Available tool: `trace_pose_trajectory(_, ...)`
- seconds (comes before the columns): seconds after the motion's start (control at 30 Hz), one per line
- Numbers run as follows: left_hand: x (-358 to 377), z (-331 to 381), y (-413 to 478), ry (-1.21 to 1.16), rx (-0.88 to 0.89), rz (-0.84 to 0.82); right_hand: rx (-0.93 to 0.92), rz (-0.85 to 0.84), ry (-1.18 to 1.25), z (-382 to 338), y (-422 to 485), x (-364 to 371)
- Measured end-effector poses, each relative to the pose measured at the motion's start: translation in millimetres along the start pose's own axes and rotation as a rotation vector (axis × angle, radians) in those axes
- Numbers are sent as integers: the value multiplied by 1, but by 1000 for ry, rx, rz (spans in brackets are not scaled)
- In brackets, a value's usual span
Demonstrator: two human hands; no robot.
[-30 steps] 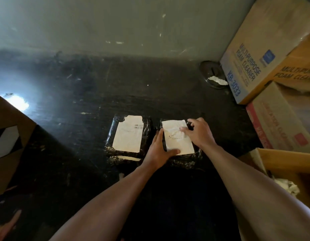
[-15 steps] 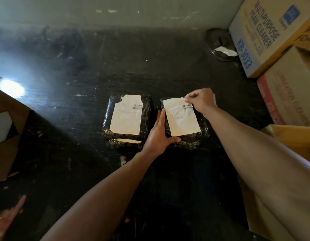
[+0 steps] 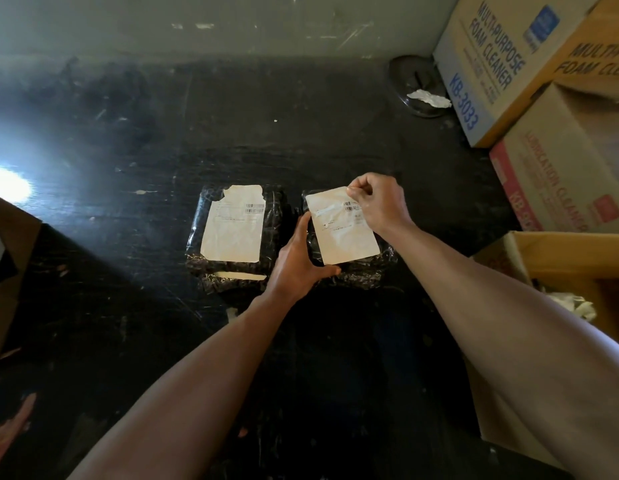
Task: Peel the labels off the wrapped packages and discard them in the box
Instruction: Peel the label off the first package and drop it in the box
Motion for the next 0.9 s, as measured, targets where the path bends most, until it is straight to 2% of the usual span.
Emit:
trace_pose_trajectory(0.33, 2, -6, 0, 11, -27, -18, -48, 17, 174, 0, -25, -41)
trace_pose_trajectory(0.53, 2, -6, -2, 20, -27, -28, -38, 58, 336, -3, -39, -41)
trace_pose_trajectory(0.77, 0, -4, -4, 24, -36, -28, -21, 101, 388, -3, -62, -48)
trace_pose_trajectory(0.87, 2, -5, -4, 47, -29, -30, -46, 228, 535, -12, -70, -81)
trace_pose_trajectory(0.9, 2, -5, -5, 55, -29, -29, -95, 263, 470, -24, -70, -100)
Point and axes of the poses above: each hand's wrist, its own y-axis towards the middle knuckle, its own x-axis out of the palm, z = x × y, the point moved 10 cm from there along y, towards the middle knuckle, and after that the axes turned 15 degrees about -z, right-handed, at the moved point
